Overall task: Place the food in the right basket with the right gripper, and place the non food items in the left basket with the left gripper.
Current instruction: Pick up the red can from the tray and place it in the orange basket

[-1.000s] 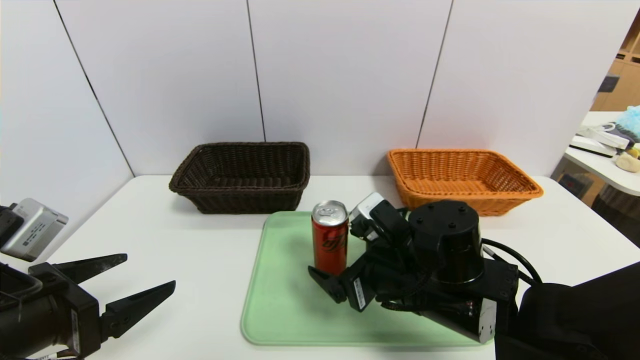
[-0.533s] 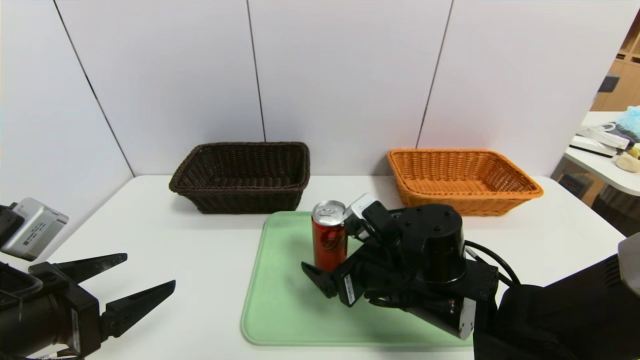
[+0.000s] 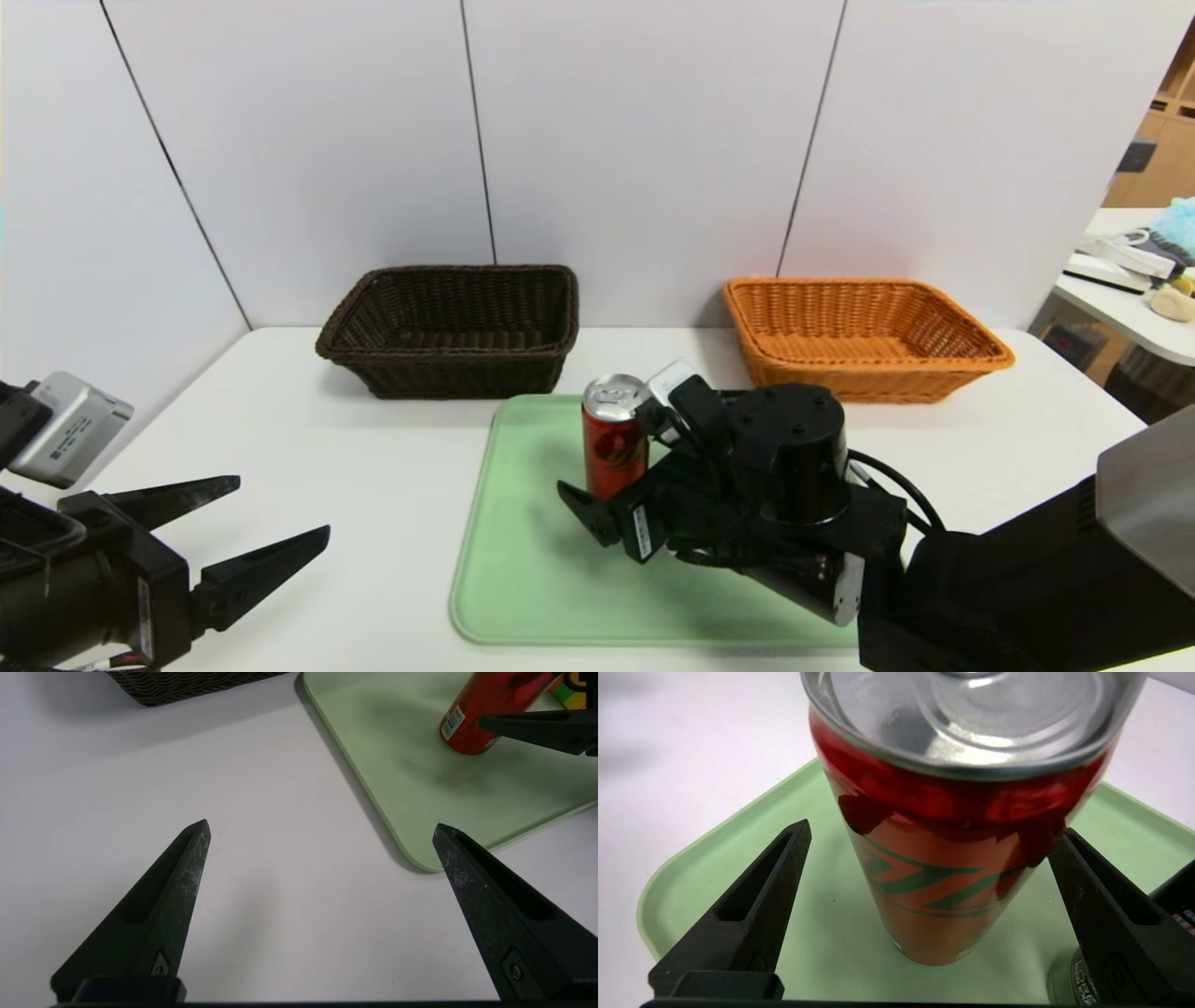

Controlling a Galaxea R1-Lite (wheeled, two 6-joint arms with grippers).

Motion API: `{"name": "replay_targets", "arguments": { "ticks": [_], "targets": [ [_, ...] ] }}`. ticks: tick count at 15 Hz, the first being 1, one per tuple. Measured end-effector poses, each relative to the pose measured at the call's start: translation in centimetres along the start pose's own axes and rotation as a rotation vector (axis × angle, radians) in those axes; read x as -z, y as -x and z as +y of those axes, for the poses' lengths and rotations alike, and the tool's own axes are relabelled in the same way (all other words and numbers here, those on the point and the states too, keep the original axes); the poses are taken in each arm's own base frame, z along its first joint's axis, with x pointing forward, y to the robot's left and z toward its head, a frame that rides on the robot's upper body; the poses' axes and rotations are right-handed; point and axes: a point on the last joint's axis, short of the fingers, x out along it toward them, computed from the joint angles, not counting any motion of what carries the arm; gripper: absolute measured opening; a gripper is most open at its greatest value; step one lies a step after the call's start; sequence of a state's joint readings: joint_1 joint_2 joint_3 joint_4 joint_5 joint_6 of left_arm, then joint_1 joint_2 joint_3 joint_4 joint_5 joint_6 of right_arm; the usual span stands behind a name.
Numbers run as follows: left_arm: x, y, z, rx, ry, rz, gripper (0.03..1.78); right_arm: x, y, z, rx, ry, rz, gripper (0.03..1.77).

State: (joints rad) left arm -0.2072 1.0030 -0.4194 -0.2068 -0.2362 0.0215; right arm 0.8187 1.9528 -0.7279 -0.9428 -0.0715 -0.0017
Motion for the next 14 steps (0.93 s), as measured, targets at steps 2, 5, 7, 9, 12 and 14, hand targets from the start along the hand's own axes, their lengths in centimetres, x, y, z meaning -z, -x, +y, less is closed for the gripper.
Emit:
{"name": "replay_targets", "arguments": {
  "ticks": [2, 5, 7, 9, 12, 14],
  "targets": [
    [0.01, 0.0, 0.0, 0.0, 0.0, 0.0, 1.69, 0.16, -0.14, 0.01, 0.001, 0.0, 0.005, 1.7],
    [0.01, -0.01, 0.0, 0.0, 0.001, 0.0, 1.69, 0.26, -0.21, -0.06, 0.002, -0.001, 0.008, 1.7],
    [0.01, -0.01, 0.0, 0.0, 0.0, 0.0, 1.69, 0.32, -0.26, -0.19, 0.006, -0.001, 0.01, 1.7],
    [0.01, -0.01, 0.0, 0.001, 0.0, 0.0, 1.69, 0.31, -0.3, -0.24, 0.008, -0.002, 0.005, 1.7],
    [0.04, -0.01, 0.0, 0.002, 0.002, 0.001, 1.69, 0.3, -0.43, -0.23, 0.008, -0.003, -0.005, 1.59],
    [0.17, -0.03, 0.0, 0.002, 0.003, 0.005, 1.69, 0.23, -0.58, -0.24, 0.008, -0.004, -0.028, 1.26]
  ]
}}
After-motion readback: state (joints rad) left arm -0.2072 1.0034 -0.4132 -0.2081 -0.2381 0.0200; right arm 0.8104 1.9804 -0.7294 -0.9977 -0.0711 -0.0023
